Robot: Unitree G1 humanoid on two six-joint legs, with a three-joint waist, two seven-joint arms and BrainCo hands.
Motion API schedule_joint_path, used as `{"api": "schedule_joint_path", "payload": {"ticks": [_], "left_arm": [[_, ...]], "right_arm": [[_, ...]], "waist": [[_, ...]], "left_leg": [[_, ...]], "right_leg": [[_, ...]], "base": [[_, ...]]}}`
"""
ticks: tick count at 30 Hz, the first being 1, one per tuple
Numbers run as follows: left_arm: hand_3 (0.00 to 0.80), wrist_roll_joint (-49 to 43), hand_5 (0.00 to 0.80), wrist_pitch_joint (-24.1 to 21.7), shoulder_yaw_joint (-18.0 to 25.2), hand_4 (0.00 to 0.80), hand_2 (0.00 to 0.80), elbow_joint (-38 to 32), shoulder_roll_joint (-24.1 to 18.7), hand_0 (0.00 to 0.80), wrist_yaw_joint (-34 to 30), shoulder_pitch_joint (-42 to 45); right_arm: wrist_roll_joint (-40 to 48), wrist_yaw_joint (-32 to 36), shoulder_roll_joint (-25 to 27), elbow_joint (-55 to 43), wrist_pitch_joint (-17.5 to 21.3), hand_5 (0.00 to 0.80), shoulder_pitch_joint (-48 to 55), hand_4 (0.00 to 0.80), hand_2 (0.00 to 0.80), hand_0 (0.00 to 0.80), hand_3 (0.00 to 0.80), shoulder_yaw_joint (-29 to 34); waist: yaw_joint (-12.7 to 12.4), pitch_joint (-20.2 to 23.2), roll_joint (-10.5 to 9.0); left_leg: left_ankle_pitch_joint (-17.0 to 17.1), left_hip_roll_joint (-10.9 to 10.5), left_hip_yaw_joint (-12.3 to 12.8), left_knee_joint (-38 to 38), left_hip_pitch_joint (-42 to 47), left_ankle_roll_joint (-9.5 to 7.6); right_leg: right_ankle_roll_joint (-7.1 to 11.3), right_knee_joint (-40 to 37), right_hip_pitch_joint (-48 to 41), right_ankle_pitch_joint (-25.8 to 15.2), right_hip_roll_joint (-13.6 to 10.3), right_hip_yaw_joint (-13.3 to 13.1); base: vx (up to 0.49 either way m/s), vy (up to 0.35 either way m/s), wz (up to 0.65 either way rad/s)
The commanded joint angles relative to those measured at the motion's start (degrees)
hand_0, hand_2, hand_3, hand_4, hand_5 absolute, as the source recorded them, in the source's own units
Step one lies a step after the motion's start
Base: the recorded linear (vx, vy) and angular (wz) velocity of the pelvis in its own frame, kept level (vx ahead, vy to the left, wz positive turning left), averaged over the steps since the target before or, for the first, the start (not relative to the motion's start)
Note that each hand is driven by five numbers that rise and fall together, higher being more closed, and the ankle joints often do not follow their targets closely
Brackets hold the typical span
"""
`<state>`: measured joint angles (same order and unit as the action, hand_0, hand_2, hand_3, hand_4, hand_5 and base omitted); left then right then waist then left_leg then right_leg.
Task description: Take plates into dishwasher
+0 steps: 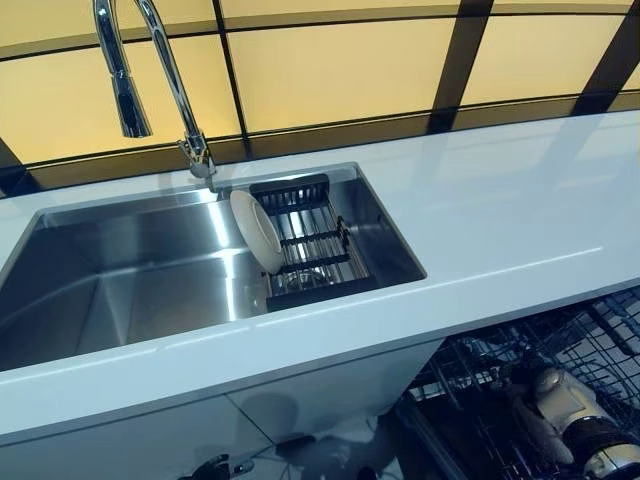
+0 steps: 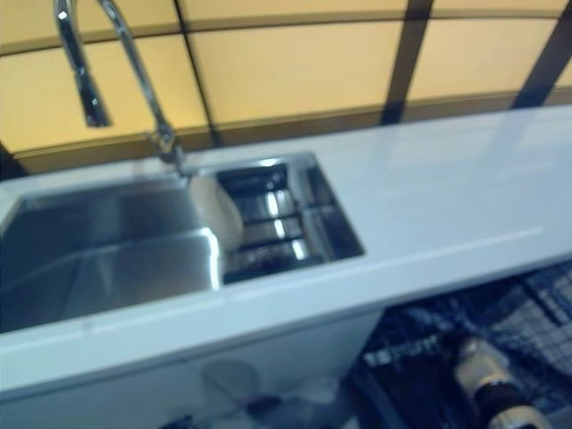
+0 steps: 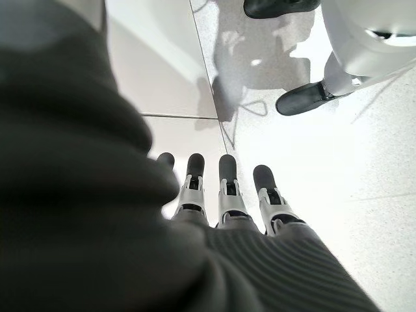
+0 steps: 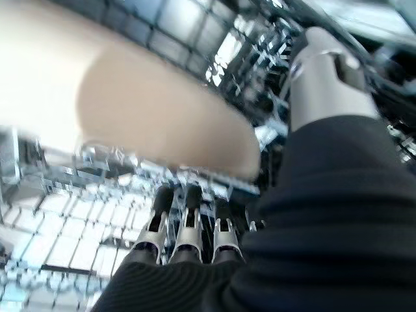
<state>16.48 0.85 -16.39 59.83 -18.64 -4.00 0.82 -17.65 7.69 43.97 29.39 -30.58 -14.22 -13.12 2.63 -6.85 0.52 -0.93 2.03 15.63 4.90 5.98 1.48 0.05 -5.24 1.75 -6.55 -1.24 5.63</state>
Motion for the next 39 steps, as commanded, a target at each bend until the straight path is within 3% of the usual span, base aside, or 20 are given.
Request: {"api": "schedule_joint_path", "payload": {"ticks": [1, 12, 21, 27, 32, 36, 39], "left_arm": [[0.0, -1.7, 0.0, -0.1, 2.1, 0.0, 0.0, 1.3, -1.0, 0.0, 0.2, -2.8], [0.0, -1.6, 0.0, -1.5, 4.7, 0.0, 0.0, 3.3, -0.7, 0.0, 0.6, -1.7], [0.0, -1.6, 0.0, -2.3, 5.7, 0.0, 0.0, 4.8, -0.4, 0.0, 1.0, -1.4], [0.0, -1.6, 0.0, -2.4, 5.6, 0.0, 0.0, 5.0, -1.7, 0.0, 0.7, -1.4], [0.0, -0.2, 0.0, -2.6, 4.1, 0.0, 0.0, 4.0, -2.4, 0.0, 1.4, -0.7], [0.0, 1.3, 0.0, -2.7, 2.1, 0.0, 0.0, 3.4, -3.4, 0.0, 1.4, -1.0], [0.0, 2.5, 0.0, -2.6, 0.7, 0.0, 0.0, 3.2, -4.0, 0.0, 1.1, -1.6]], "right_arm": [[-4.9, 4.0, 4.7, -2.8, -2.4, 0.0, -2.8, 0.0, 0.0, 0.0, 0.0, 3.6], [-7.4, 18.1, 14.4, -13.6, -4.2, 0.0, -0.7, 0.0, 0.0, 0.0, 0.0, 11.6], [-9.3, 29.4, 19.8, -12.0, -5.9, 0.0, 1.3, 0.0, 0.0, 0.0, 0.0, 14.6], [1.7, 26.7, 24.5, -5.8, -4.1, 0.0, 2.0, 0.0, 0.0, 0.0, 0.0, 17.3], [-0.2, 19.8, 30.6, -0.8, -1.7, 0.0, -1.8, 0.0, 0.0, 0.0, 0.0, 19.1], [2.6, 14.5, 37.0, 2.0, -2.0, 0.0, -10.2, 0.0, 0.0, 0.0, 0.0, 16.7], [4.1, 12.2, 40.2, 3.8, -2.2, 0.0, -21.0, 0.0, 0.0, 0.0, 0.0, 8.8]], "waist": [[1.5, -2.0, -2.66], [3.7, -1.5, -4.16], [4.4, -0.7, -5.4], [4.0, -0.7, -6.41], [3.1, -1.0, -6.77], [2.1, -1.5, -6.76], [1.3, -1.5, -6.7]], "left_leg": [[-2.8, 0.1, -1.9, 0.1, -0.6, -2.34], [-2.9, 0.6, 0.0, 0.1, -0.4, -2.02], [-3.1, 0.9, 0.9, 0.1, -0.3, -1.8], [-3.0, 1.0, 0.6, 0.1, -0.2, -1.65], [-2.8, 1.0, -0.2, 0.1, -0.2, -1.36], [-2.4, 0.9, -1.2, 0.1, -0.4, -1.25], [-2.2, 0.5, -2.0, 0.1, -0.9, -1.18]], "right_leg": [[4.5, 0.2, -3.5, 5.0, -1.8, 1.1], [4.33, 0.2, -3.3, 5.0, -1.3, -0.4], [4.21, 0.2, -3.4, 5.1, -1.0, -1.0], [4.3, 0.2, -3.6, 4.9, -0.8, -0.6], [4.38, 0.2, -3.9, 4.8, -0.6, -0.3], [4.37, 0.2, -4.0, 4.8, -0.7, 0.1], [4.34, 0.2, -4.0, 5.1, -0.8, 0.7]], "base": [[0.0, 0.0, 0.0], [0.015, 0.006, -0.06], [0.014, 0.009, -0.05], [0.005, -0.003, -0.01], [0.0, 0.0, 0.0], [-0.008, 0.003, 0.0], [-0.029, 0.036, 0.05]]}}
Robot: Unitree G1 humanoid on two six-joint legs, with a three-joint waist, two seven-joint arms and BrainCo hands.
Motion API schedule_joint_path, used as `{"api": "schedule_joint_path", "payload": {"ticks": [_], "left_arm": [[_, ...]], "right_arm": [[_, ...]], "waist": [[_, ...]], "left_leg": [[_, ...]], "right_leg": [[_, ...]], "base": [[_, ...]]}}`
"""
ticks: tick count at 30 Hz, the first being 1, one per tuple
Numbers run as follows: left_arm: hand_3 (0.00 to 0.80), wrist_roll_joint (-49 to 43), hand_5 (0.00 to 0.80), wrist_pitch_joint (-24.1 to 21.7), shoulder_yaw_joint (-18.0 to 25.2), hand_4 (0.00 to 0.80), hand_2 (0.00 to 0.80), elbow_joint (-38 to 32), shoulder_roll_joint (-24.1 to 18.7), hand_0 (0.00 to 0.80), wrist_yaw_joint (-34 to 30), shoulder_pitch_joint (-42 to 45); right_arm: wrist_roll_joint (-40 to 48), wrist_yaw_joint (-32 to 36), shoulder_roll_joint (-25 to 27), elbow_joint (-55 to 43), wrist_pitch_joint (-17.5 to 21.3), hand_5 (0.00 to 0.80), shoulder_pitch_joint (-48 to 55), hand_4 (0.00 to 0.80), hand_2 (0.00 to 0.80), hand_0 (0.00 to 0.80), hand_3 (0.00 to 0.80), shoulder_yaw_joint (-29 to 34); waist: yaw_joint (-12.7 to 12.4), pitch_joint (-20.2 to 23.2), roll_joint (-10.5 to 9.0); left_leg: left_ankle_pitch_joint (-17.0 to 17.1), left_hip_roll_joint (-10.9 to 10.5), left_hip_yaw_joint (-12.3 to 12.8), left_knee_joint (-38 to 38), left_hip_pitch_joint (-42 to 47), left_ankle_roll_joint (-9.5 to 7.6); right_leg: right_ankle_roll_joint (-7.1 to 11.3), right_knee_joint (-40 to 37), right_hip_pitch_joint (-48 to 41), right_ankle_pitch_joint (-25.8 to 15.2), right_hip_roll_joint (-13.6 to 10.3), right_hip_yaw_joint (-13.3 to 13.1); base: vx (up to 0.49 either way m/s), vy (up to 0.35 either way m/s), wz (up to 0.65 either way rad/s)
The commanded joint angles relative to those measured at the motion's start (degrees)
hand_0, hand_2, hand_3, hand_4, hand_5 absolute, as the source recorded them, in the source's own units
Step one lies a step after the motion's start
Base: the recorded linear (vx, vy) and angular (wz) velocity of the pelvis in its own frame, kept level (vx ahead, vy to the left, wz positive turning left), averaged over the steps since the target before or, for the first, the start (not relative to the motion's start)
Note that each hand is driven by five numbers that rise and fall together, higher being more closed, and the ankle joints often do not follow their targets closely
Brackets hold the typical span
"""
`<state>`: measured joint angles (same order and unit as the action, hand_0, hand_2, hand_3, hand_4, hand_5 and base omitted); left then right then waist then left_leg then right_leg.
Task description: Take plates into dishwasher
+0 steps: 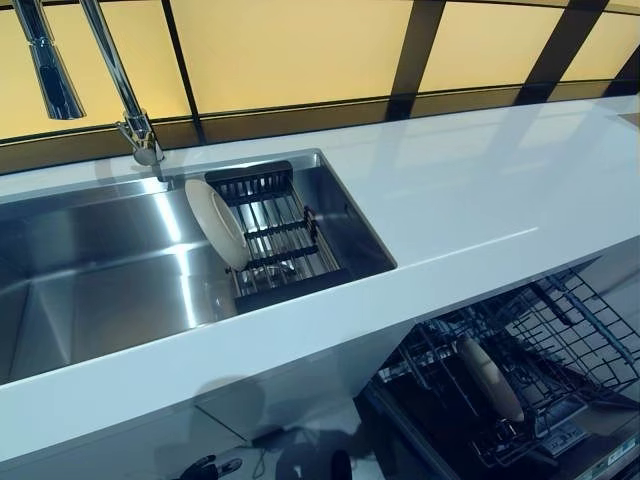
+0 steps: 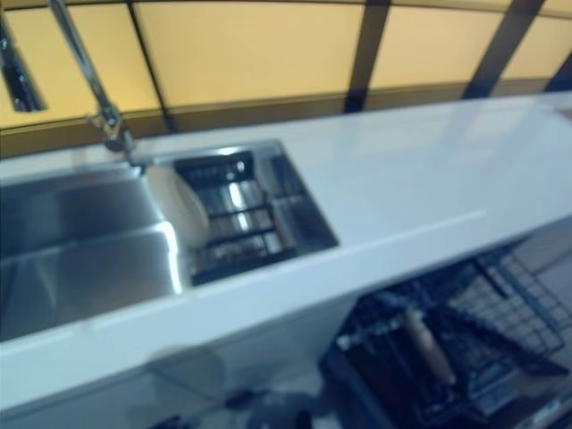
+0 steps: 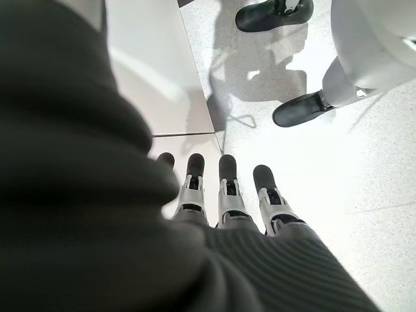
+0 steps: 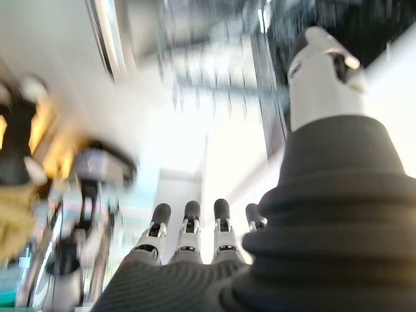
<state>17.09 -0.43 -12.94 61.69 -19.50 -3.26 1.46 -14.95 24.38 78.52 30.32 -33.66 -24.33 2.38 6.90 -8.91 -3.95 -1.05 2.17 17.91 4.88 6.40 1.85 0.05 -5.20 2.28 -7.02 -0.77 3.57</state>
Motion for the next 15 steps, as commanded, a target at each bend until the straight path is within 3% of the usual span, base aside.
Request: {"api": "schedule_joint_path", "payload": {"ticks": [1, 3, 8, 15], "left_arm": [[0.0, 2.2, 0.0, -1.4, -3.0, 0.0, 0.0, 1.4, -3.0, 0.0, 0.3, -2.2], [0.0, 2.5, 0.0, -1.6, -3.7, 0.0, 0.0, 1.7, -2.8, 0.0, 0.4, -2.2], [0.0, 2.8, 0.0, -1.1, -5.2, 0.0, 0.0, 1.9, -2.5, 0.0, 0.2, -2.3], [0.0, 2.6, 0.0, 0.8, -5.6, 0.0, 0.0, 0.8, -2.1, 0.0, 0.2, -2.5]], "right_arm": [[2.0, -5.5, 5.9, 3.4, 1.2, 0.0, -14.1, 0.0, 0.0, 0.0, 0.0, -9.5], [2.5, -7.1, 6.3, 4.6, 1.9, 0.0, -22.1, 0.0, 0.0, 0.0, 0.0, -16.3], [3.0, -13.1, 4.2, 2.9, 10.2, 0.0, -40.5, 0.0, 0.0, 0.0, 0.0, -32.4], [-1.2, -14.4, 0.4, -5.2, 16.9, 0.0, -49.9, 0.0, 0.0, 0.0, 0.0, -42.7]], "waist": [[-3.0, 0.7, -2.15], [-3.4, 0.9, -2.19], [-5.1, 1.5, -2.19], [-6.7, 1.6, -2.13]], "left_leg": [[-2.0, 0.3, -4.5, 0.1, -1.3, -1.56], [-2.0, 0.1, -4.8, 0.1, -1.5, -1.58], [-1.8, -0.4, -6.3, 0.1, -1.8, -1.62], [-1.5, -0.9, -8.3, 0.1, -2.8, -1.85]], "right_leg": [[4.29, 0.2, -4.5, 5.6, -1.4, 2.9], [4.17, 0.2, -4.5, 5.8, -1.5, 3.4], [4.06, 0.2, -5.0, 6.5, -1.8, 4.9], [3.97, 0.2, -5.2, 7.0, -2.1, 6.9]], "base": [[-0.01, 0.045, 0.06], [0.0, 0.037, 0.1], [0.016, 0.033, 0.1], [0.016, 0.018, 0.18]]}}
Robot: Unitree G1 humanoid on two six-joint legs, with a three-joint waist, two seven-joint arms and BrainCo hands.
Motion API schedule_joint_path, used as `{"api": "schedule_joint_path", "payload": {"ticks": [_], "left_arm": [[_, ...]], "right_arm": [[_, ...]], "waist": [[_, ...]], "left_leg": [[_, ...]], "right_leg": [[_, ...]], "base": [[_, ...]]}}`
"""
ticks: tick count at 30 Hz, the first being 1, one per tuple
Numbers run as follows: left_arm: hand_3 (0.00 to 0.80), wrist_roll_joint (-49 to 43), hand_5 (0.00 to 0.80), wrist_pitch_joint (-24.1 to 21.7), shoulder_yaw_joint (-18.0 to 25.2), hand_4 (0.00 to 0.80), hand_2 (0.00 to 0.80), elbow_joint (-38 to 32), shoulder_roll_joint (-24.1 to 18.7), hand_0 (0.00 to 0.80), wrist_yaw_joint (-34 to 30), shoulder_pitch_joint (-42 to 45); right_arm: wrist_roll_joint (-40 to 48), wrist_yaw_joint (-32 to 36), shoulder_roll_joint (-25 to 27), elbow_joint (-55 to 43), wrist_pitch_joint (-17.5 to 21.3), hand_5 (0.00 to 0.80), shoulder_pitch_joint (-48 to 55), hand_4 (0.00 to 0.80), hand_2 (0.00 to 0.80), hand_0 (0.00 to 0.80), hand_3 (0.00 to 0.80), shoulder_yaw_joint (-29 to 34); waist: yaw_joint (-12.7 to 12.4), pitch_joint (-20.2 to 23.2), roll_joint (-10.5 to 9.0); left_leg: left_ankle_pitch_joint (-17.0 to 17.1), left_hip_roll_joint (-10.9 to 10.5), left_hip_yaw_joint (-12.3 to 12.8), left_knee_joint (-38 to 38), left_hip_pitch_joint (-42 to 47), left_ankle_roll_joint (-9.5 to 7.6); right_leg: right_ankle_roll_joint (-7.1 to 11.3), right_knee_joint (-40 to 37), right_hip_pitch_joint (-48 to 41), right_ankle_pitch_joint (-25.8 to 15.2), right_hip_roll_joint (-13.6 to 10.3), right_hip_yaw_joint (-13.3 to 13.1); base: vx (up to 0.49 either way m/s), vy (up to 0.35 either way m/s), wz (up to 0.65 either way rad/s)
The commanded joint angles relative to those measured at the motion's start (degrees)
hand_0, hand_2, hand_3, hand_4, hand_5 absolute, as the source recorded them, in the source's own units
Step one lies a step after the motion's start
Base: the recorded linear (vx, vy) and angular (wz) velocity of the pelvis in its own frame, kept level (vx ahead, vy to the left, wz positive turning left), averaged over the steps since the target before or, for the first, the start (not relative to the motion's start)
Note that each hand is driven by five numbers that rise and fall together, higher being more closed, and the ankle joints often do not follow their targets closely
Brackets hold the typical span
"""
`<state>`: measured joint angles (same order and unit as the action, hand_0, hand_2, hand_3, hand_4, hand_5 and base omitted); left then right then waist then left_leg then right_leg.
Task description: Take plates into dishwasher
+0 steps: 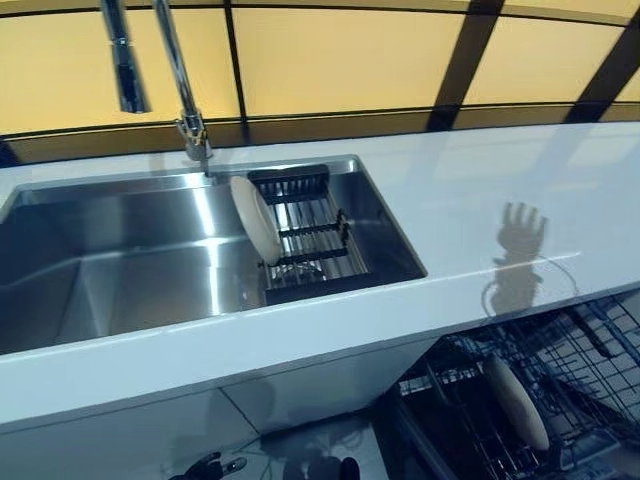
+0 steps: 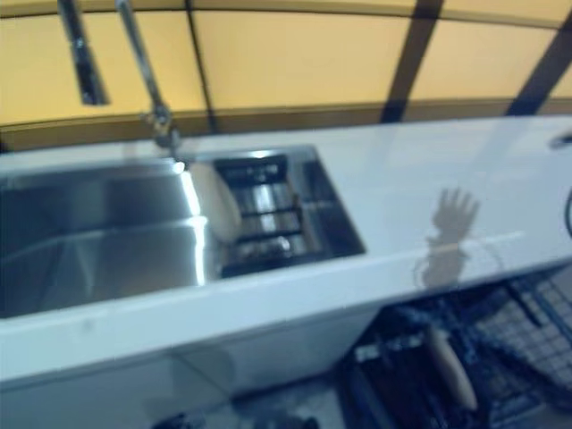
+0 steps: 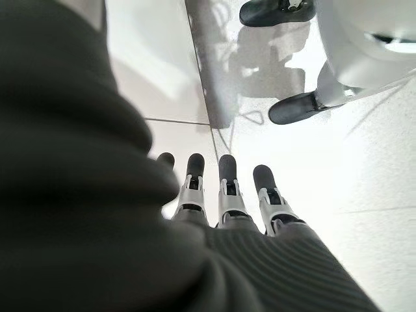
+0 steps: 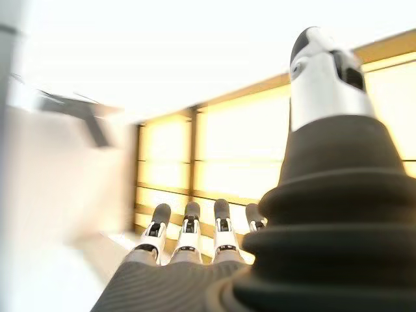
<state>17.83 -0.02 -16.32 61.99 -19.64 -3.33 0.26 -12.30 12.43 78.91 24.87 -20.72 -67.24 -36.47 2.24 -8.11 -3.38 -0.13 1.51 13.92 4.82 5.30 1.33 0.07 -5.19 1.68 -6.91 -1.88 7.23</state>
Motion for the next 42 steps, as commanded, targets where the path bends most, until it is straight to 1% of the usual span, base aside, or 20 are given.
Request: {"api": "schedule_joint_path", "payload": {"ticks": [1, 3, 5, 6, 7, 11, 15, 20, 24, 29, 33, 42], "left_arm": [[0.0, 1.9, 0.0, 0.4, -2.3, 0.0, 0.0, 0.5, -1.9, 0.0, 0.1, -1.2], [0.0, 2.4, 0.0, 0.8, -2.8, 0.0, 0.0, 0.3, -1.8, 0.0, 0.3, -1.5], [0.0, 2.6, 0.0, 0.5, -2.9, 0.0, 0.0, 0.2, -1.6, 0.0, 0.6, -1.6], [0.0, 2.9, 0.0, 0.8, -3.0, 0.0, 0.0, -0.6, -1.6, 0.0, 0.9, -1.8], [0.0, 3.2, 0.0, 1.0, -3.0, 0.0, 0.0, -1.0, -1.6, 0.0, 1.2, -1.8], [0.0, 4.2, 0.0, 1.9, -3.1, 0.0, 0.0, -2.2, -2.2, 0.0, 1.4, -2.1], [0.0, 6.0, 0.0, 2.6, -3.1, 0.0, 0.0, -3.4, -3.1, 0.0, -0.8, -2.8], [0.0, 8.2, 0.0, 2.8, -3.5, 0.0, 0.0, -4.5, -3.4, 0.0, -2.3, -3.2], [0.0, 9.5, 0.0, 2.6, -3.6, 0.0, 0.0, -4.8, -3.6, 0.0, -3.0, -3.4], [0.0, 10.9, 0.0, 2.5, -3.5, 0.0, 0.0, -4.8, -4.2, 0.0, -4.3, -3.7], [0.0, 11.4, 0.0, 1.4, -3.1, 0.0, 0.0, -5.1, -4.3, 0.0, -4.8, -3.9], [0.0, 11.1, 0.0, 0.8, -2.1, 0.0, 0.0, -5.1, -4.2, 0.0, -4.3, -3.9]], "right_arm": [[-3.5, -3.1, -1.3, -1.2, 6.9, 0.0, -8.8, 0.0, 0.0, 0.0, 0.0, -5.9], [-4.9, -3.6, -2.6, -2.9, 10.3, 0.0, -11.3, 0.0, 0.0, 0.0, 0.0, -8.5], [-7.4, -5.3, -3.9, -3.6, 12.6, 0.0, -13.5, 0.0, 0.0, 0.0, 0.0, -10.8], [-9.5, -6.9, -4.4, -4.2, 15.1, 0.0, -14.9, 0.0, 0.0, 0.0, 0.0, -12.2], [-11.6, -7.7, -4.6, -4.8, 16.2, 0.0, -15.7, 0.0, 0.0, 0.0, 0.0, -13.1], [-18.9, -11.5, -6.2, -6.3, 15.9, 0.0, -18.8, 0.0, 0.0, 0.0, 0.0, -16.0], [-21.0, -11.8, -7.6, -6.4, 15.2, 0.0, -23.3, 0.0, 0.0, 0.0, 0.0, -19.3], [-23.5, -12.1, -9.3, -5.5, 15.7, 0.0, -27.2, 0.0, 0.0, 0.0, 0.0, -22.6], [-24.1, -14.2, -10.8, -5.5, 16.0, 0.0, -28.5, 0.0, 0.0, 0.0, 0.0, -23.8], [-26.4, -15.0, -11.4, -5.5, 17.2, 0.0, -30.1, 0.0, 0.0, 0.0, 0.0, -24.9], [-28.6, -13.7, -12.5, -6.1, 17.8, 0.0, -31.4, 0.0, 0.0, 0.0, 0.0, -26.0], [-30.5, -12.3, -13.6, -8.1, 20.1, 0.0, -30.1, 0.0, 0.0, 0.0, 0.0, -25.0]], "waist": [[-2.7, 0.8, -2.81], [-3.2, 0.5, -2.83], [-3.8, 0.0, -2.84], [-4.4, -0.4, -2.88], [-4.7, -0.8, -2.82], [-5.9, -2.2, -3.18], [-6.8, -3.7, -3.6], [-7.6, -5.6, -3.51], [-8.1, -6.7, -3.5], [-8.4, -7.7, -3.28], [-8.6, -8.6, -3.16], [-8.8, -8.9, -3.71]], "left_leg": [[-2.2, -0.3, -4.9, 0.2, -2.0, -1.32], [-1.9, -0.5, -5.6, 0.2, -2.3, -1.4], [-1.8, -0.6, -6.3, 0.2, -2.9, -1.44], [-1.5, -0.8, -6.9, 0.2, -3.6, -1.45], [-1.3, -0.9, -7.4, 0.2, -4.1, -1.42], [-0.4, -1.3, -9.3, 0.2, -6.1, -1.27], [0.5, -1.7, -10.7, 0.2, -8.6, -1.04], [1.3, -2.1, -11.9, 0.2, -10.9, -0.94], [1.8, -2.3, -12.6, 0.2, -12.4, -0.93], [2.2, -2.5, -13.0, 0.2, -13.5, -1.04], [2.3, -2.6, -13.1, 0.2, -14.3, -1.11], [2.1, -2.6, -13.1, 0.2, -14.2, -1.3]], "right_leg": [[3.93, 0.2, -4.6, 6.9, -1.0, 3.8], [3.94, 0.2, -4.6, 7.0, -1.1, 4.4], [3.9, 0.2, -4.5, 7.0, -1.2, 5.1], [3.91, 0.2, -4.3, 7.0, -1.3, 5.8], [3.91, 0.2, -4.1, 7.0, -1.3, 6.3], [4.01, 0.2, -3.3, 6.8, -1.4, 8.0], [4.09, 0.2, -1.7, 6.4, -1.5, 9.3], [4.01, 0.2, -0.1, 6.0, -1.5, 10.6], [4.02, 0.2, 1.0, 5.7, -1.6, 11.4], [4.2, 0.2, 2.0, 5.4, -1.8, 11.9], [4.33, 0.2, 2.8, 5.1, -1.8, 11.9], [4.58, 0.2, 2.8, 5.0, -1.9, 12.1]], "base": [[0.031, 0.028, 0.28], [0.027, 0.033, 0.21], [0.01, 0.029, 0.19], [-0.005, 0.031, 0.29], [-0.009, 0.032, 0.28], [-0.001, 0.023, 0.31], [-0.021, 0.026, 0.23], [-0.022, 0.043, 0.22], [-0.02, 0.035, 0.16], [-0.001, 0.016, 0.07], [-0.02, 0.034, 0.03], [0.008, -0.002, 0.02]]}}
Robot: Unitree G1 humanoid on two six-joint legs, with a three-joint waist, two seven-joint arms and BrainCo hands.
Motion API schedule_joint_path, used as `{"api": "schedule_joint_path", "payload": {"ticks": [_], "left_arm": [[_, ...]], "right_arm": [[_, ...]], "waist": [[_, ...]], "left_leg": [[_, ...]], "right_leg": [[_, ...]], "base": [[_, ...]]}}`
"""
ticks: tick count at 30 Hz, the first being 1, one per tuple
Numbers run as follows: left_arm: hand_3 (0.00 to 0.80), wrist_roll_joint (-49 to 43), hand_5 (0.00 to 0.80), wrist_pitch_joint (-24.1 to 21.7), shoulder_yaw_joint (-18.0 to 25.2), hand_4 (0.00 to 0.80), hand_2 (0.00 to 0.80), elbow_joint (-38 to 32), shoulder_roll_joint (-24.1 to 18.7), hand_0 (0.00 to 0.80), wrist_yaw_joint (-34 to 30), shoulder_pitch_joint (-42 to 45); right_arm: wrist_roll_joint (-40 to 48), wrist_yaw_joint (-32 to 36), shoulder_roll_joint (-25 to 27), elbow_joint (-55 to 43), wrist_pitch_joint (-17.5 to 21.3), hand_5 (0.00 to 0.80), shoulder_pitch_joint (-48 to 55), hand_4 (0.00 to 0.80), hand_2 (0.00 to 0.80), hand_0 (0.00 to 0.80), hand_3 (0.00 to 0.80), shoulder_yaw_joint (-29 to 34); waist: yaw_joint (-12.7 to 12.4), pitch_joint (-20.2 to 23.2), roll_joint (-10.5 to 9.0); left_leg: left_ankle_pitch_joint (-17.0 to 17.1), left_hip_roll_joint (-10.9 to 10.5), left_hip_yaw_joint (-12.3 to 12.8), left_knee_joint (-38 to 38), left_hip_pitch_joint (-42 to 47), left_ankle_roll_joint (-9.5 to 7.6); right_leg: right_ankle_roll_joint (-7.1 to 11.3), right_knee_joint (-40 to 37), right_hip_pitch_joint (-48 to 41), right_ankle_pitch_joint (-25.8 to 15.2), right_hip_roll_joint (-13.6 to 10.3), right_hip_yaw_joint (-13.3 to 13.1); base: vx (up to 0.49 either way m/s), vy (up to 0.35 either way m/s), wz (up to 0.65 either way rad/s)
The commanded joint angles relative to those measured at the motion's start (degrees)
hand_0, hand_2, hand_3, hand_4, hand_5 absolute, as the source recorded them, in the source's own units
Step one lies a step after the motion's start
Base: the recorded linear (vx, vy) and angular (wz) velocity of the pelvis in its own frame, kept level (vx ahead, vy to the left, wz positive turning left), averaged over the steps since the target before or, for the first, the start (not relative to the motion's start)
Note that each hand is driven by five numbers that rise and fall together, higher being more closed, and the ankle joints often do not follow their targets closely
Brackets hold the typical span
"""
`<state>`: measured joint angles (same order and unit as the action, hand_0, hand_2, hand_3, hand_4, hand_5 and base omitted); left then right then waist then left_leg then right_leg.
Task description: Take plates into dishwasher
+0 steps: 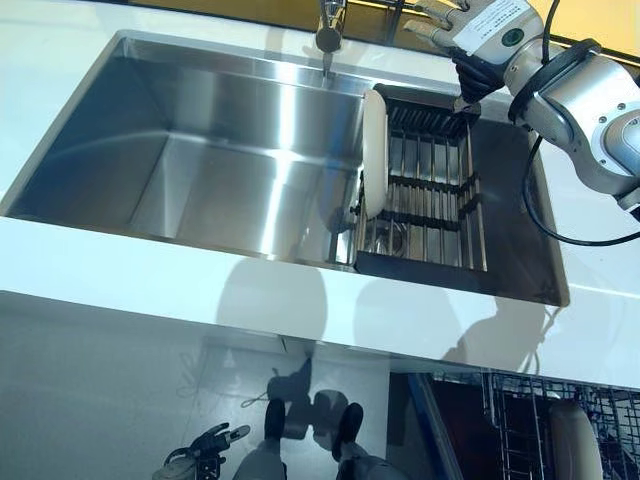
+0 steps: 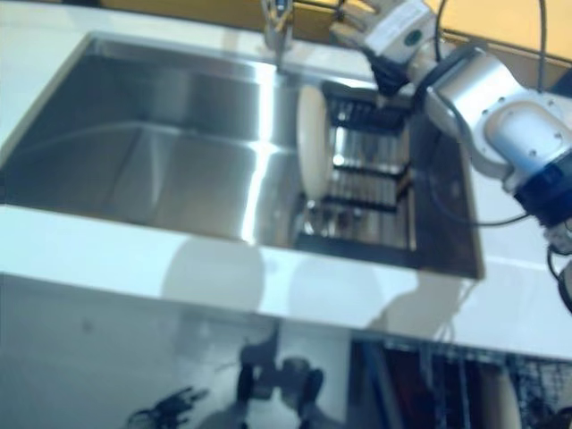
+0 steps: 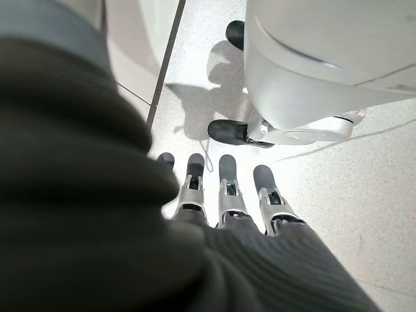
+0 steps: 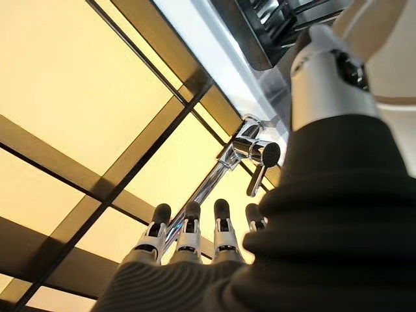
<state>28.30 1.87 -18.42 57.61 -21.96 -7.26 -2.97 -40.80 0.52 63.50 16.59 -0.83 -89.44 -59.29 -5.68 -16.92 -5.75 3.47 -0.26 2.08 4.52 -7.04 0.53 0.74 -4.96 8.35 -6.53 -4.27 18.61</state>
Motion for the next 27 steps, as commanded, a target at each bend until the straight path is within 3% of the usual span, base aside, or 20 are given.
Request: {"api": "schedule_joint_path", "payload": {"ticks": [1, 14, 27], "left_arm": [[0.0, 0.5, 0.0, -1.1, 0.1, 0.0, 0.0, -0.8, -1.9, 0.0, -0.4, -0.7], [0.0, 1.0, 0.0, -2.5, 0.9, 0.0, 0.0, -0.5, -1.2, 0.0, 0.3, -0.3], [0.0, 0.7, 0.0, -3.0, 1.4, 0.0, 0.0, -0.7, -0.9, 0.0, 0.6, 0.1]], "right_arm": [[-2.4, 0.0, 1.6, -0.1, 0.6, 0.0, -7.9, 0.0, 0.0, 0.0, 0.0, -2.2], [-1.5, 3.4, -0.1, -4.9, 3.8, 0.0, -7.6, 0.0, 0.0, 0.0, 0.0, -2.8], [0.0, 8.6, -1.7, -9.3, 4.0, 0.0, -6.3, 0.0, 0.0, 0.0, 0.0, -2.4]], "waist": [[-0.8, -0.1, -1.39], [-1.3, 0.1, -1.73], [-1.8, 0.2, -1.84]], "left_leg": [[-1.6, -0.8, -1.2, 0.5, -1.8, -0.52], [-2.0, -0.8, -1.1, 0.5, -1.4, -0.52], [-2.1, -0.9, -1.2, 0.5, -1.4, -0.55]], "right_leg": [[3.93, 0.0, -3.9, 4.7, 0.5, 0.7], [3.97, 0.0, -4.2, 5.0, 0.5, 0.8], [3.84, 0.0, -4.3, 5.2, 0.5, 1.2]], "base": [[0.016, -0.003, 0.04], [0.0, 0.0, 0.0], [0.0, 0.0, 0.0]]}}
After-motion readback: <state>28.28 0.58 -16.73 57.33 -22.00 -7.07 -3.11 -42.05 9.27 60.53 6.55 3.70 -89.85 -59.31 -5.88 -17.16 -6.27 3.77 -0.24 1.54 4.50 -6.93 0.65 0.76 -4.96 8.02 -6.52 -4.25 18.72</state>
